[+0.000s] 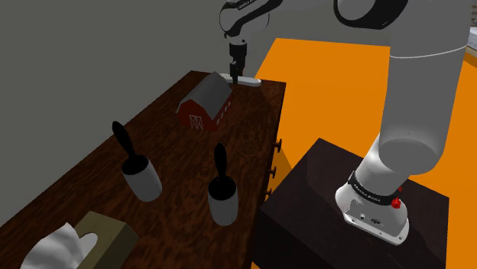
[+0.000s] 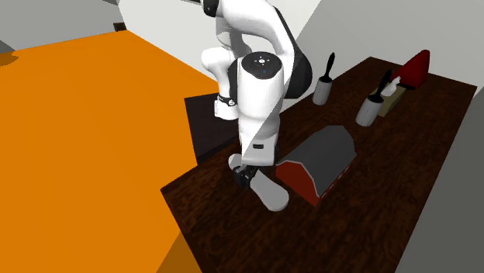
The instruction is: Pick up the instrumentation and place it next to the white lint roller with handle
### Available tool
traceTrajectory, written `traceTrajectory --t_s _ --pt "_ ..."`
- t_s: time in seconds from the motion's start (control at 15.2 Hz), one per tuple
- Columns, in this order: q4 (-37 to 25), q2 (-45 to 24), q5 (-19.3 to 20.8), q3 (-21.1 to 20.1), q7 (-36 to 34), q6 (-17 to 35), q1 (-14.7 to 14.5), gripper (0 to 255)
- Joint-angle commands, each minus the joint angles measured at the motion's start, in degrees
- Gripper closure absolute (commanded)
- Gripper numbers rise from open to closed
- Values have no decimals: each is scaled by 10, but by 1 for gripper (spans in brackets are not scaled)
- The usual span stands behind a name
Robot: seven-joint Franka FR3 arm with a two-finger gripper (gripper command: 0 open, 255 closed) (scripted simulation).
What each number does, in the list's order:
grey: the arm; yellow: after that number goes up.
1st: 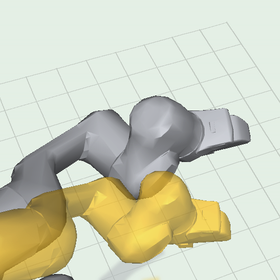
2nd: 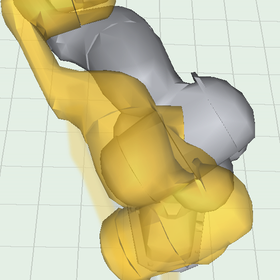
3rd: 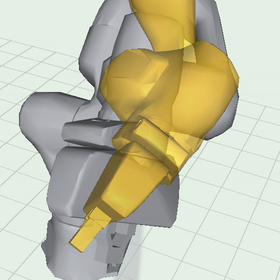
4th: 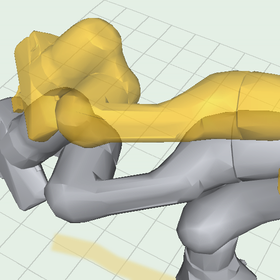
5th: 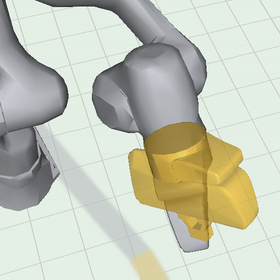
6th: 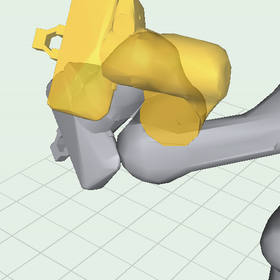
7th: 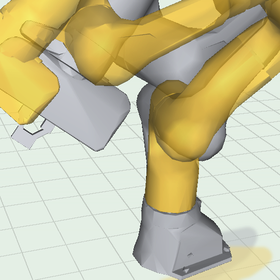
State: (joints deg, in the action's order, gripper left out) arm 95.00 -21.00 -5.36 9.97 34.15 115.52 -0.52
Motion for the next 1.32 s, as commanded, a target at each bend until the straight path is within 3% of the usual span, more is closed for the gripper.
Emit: traceTrajectory --t_s 0.0,1.25 --pt "-10 3 1 0 -1 -13 0 255" --pt "-130 22 7 3 -8 -151 2 255"
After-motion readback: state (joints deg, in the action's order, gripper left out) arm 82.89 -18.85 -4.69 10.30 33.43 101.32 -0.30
